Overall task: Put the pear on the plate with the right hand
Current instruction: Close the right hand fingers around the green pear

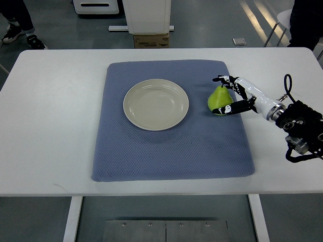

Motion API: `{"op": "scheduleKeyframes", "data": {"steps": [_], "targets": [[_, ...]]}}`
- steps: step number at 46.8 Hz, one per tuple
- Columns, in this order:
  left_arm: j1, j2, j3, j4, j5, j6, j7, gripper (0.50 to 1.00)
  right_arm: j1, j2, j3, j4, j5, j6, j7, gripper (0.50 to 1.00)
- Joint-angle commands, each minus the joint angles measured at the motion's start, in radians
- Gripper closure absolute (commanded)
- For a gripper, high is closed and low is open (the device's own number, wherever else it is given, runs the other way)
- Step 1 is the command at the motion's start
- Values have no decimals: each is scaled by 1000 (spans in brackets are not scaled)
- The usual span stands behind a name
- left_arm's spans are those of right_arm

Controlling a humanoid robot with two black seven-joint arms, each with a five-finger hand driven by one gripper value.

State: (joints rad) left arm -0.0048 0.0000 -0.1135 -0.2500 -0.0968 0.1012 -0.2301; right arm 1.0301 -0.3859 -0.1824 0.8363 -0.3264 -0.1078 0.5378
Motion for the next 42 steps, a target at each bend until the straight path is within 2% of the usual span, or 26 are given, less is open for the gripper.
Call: {"op": "scheduleKeyframes", "data": {"steps": [1,3,15,22,42], "targets": [[-1,0,0,0,0,0,0,500,-1,5,-3,-2,0,-6,-1,530],[-1,0,0,0,0,0,0,500,-1,7,-11,-3,0,-6,-2,548],[0,0,-2,0,0,0,0,500,4,19,-23,-16,0,-15,-2,551],[0,0,0,0,0,0,0,500,7,21,-38,-28,-7,-27,-6,574],[0,0,0,0,0,0,0,500,8,22,-66,-37,-8,-43,-2,578]]}}
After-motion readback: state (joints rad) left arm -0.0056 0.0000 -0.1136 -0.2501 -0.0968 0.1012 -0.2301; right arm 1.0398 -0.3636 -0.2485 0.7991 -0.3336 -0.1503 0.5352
